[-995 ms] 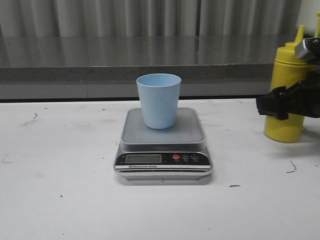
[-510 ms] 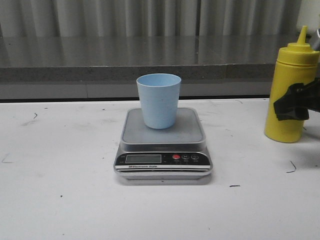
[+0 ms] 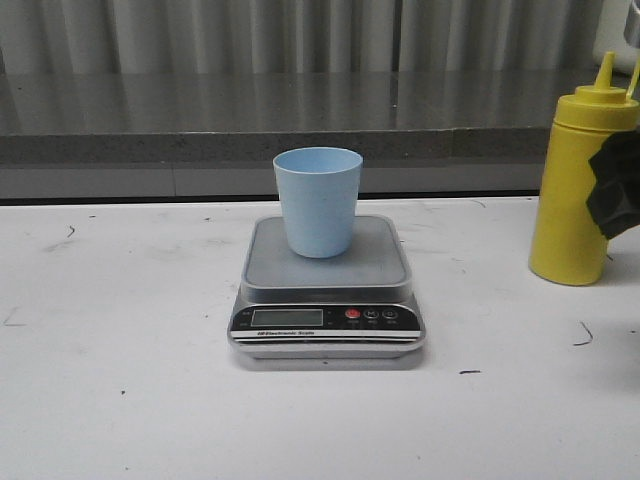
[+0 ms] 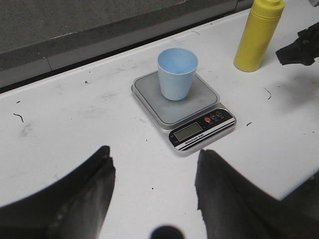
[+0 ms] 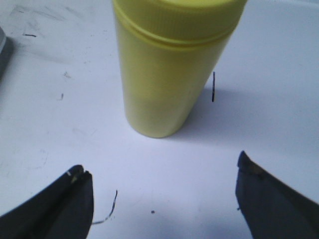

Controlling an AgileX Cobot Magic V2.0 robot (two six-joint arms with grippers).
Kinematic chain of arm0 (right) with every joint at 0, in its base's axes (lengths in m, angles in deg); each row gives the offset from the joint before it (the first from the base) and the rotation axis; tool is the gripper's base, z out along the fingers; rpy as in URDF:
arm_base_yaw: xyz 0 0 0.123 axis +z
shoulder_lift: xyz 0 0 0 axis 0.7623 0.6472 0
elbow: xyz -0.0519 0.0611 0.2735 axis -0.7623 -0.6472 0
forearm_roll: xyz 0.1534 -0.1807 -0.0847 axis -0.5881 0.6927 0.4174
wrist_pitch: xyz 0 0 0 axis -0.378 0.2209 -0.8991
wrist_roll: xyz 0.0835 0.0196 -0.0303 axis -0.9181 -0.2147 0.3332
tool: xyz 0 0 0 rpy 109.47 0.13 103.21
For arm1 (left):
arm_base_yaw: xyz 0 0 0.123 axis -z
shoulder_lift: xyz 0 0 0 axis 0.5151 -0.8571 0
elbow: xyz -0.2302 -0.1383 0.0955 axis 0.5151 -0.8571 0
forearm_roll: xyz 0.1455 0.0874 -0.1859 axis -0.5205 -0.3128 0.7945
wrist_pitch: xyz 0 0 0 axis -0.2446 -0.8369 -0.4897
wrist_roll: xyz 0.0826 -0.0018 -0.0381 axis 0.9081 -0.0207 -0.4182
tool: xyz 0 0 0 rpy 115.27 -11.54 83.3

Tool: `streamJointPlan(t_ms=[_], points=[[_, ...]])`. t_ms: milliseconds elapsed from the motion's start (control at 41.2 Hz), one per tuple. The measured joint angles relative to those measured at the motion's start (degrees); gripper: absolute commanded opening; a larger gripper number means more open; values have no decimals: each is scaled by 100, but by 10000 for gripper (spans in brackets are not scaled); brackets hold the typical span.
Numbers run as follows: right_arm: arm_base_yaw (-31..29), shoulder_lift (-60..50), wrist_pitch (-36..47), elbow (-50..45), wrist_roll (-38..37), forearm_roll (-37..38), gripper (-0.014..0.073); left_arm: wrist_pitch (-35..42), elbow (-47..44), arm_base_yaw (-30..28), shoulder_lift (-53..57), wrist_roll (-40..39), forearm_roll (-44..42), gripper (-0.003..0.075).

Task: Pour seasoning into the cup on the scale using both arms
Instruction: 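Open the right gripper and withdraw it from the bottle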

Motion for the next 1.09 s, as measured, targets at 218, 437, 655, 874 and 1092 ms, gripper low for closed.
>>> streamJointPlan(t_ms=[218,437,655,874,1092], points=[[839,-844,-2292,364,1180,-1185,602,0,0,0,0,0,0,368],[619,-1615,-3539,993,3460,-3141,602,0,0,0,0,0,0,369],[172,-3057,-3966,1003,4002,-3397,602,0,0,0,0,0,0,368],[172,-4230,-4440,1003,4459,-3911,602,0,0,0,0,0,0,369],[172,-4822,-4921,1003,4603,-4102,602,0,0,0,0,0,0,368]])
